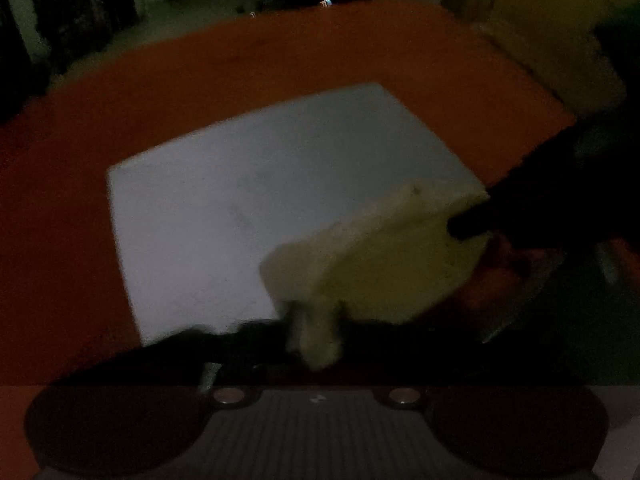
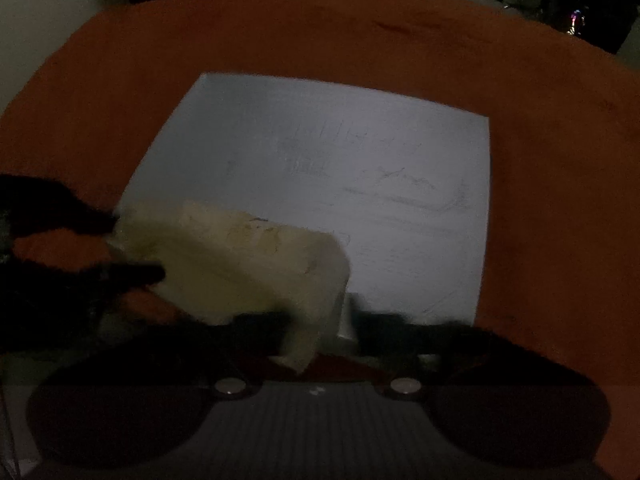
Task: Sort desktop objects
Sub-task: 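Lift the tissue pouch with the left tool and carry it toward the box, then lower the tissue pouch into the box and open the left tool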
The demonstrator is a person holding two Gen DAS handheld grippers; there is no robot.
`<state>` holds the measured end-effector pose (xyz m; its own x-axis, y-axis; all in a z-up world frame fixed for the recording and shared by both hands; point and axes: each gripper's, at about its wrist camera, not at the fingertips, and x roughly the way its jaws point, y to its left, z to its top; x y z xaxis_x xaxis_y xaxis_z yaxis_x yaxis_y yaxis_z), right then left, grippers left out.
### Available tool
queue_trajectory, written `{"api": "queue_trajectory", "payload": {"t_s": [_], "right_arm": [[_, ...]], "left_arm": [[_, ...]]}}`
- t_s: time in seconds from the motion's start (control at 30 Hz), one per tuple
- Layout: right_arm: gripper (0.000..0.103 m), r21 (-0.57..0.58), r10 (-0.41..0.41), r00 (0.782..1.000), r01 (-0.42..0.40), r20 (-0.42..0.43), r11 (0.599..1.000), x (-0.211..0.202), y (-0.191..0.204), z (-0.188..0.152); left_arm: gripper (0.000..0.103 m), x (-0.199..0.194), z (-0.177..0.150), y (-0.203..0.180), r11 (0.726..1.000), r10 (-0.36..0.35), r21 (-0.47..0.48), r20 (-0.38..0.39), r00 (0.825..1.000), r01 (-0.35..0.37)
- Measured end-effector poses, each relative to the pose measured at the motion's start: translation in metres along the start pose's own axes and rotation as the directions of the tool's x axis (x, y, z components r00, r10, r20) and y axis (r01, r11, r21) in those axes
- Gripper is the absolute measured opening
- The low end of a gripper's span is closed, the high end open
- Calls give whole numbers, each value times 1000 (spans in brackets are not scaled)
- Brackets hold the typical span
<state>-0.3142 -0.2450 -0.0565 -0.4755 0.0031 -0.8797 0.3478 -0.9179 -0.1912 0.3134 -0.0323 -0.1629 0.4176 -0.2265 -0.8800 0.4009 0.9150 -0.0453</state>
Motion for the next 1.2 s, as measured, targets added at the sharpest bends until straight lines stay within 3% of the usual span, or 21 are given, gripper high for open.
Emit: {"api": "queue_trajectory", "payload": {"t_s": [0.07, 0.2, 0.47, 0.63, 0.87, 1.03, 1.2], "right_arm": [[9, -5, -21, 1000, 21, 14, 1000, -2, 2, -3], [8, -3, -16, 999, 17, 44, 1000, -15, 5, -4], [8, -45, 1, 993, 5, 121, 999, -78, 24, 0], [8, -64, 30, 993, -23, 117, 998, -106, 37, -28], [8, -118, 73, 995, -65, 65, 991, -125, 60, -83], [8, -139, 91, 996, -90, 2, 986, -121, 73, -122], [8, -108, 87, 992, -97, -93, 989, -90, 71, -156]], "left_arm": [[8, -3, -3, -4, 999, 12, 35, 51, 999, -14], [8, -21, -1, 4, 1000, -11, -12, 105, 994, 12], [8, -81, 2, 0, 1000, 12, -25, 168, 986, -8], [8, -122, -17, -21, 999, 28, -22, 176, 984, -24], [8, -148, -65, -57, 999, 4, -33, 122, 993, 0], [8, -115, -96, -69, 993, -55, -110, -42, 998, 50], [8, -83, -120, -83, 990, -74, -131, -128, 989, 57]]}}
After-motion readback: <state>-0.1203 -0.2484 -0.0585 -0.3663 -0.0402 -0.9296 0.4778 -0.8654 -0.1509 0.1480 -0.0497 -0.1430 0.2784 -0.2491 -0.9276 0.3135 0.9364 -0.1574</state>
